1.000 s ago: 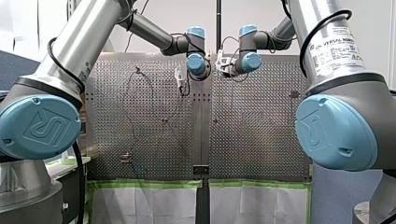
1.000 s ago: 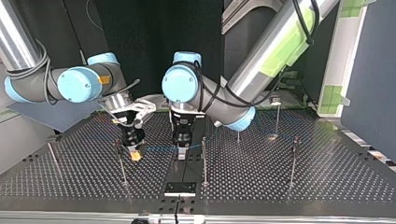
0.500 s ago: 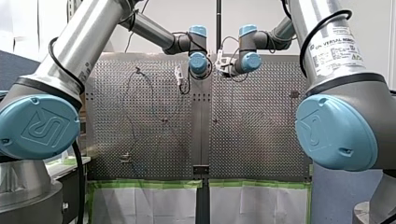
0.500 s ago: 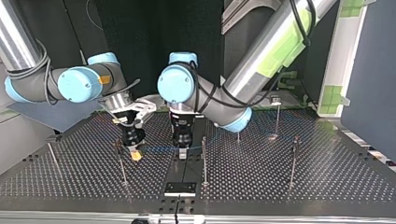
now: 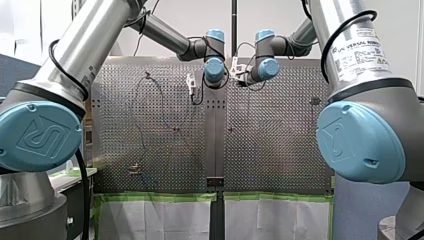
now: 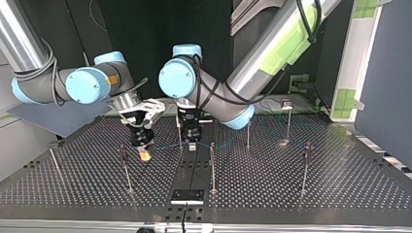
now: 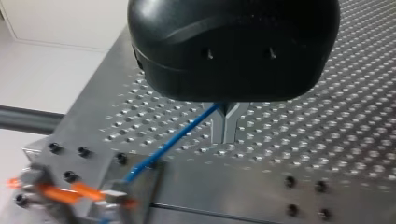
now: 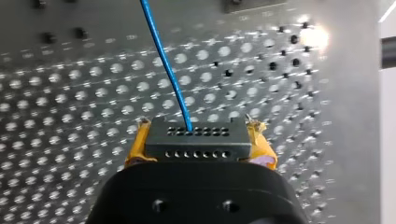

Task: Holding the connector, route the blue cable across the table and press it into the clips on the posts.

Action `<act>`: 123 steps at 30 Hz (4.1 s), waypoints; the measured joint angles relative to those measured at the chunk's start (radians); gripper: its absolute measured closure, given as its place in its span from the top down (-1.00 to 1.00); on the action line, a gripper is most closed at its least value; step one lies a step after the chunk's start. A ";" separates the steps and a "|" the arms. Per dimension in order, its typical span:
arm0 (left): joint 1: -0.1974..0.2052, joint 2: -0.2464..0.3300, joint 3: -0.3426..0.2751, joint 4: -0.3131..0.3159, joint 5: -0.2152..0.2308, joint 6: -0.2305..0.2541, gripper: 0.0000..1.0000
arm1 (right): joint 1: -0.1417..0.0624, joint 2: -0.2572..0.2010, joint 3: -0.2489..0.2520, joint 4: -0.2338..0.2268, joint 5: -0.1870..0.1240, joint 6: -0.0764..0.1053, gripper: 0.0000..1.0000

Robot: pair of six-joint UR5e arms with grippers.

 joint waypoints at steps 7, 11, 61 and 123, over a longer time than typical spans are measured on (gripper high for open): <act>-0.027 0.002 -0.060 0.050 -0.060 -0.015 -0.99 | -0.006 0.000 0.059 -0.002 0.004 -0.001 -1.00; -0.043 0.005 -0.098 0.087 -0.090 -0.028 -0.99 | -0.007 0.000 0.094 -0.004 0.007 -0.001 -1.00; 0.003 -0.099 -0.462 0.493 0.212 -0.068 -0.99 | -0.019 0.088 0.287 -0.155 0.098 -0.054 -1.00; 0.013 -0.203 -0.289 0.306 0.209 -0.056 -0.99 | -0.075 0.119 0.249 -0.118 -0.028 -0.062 -1.00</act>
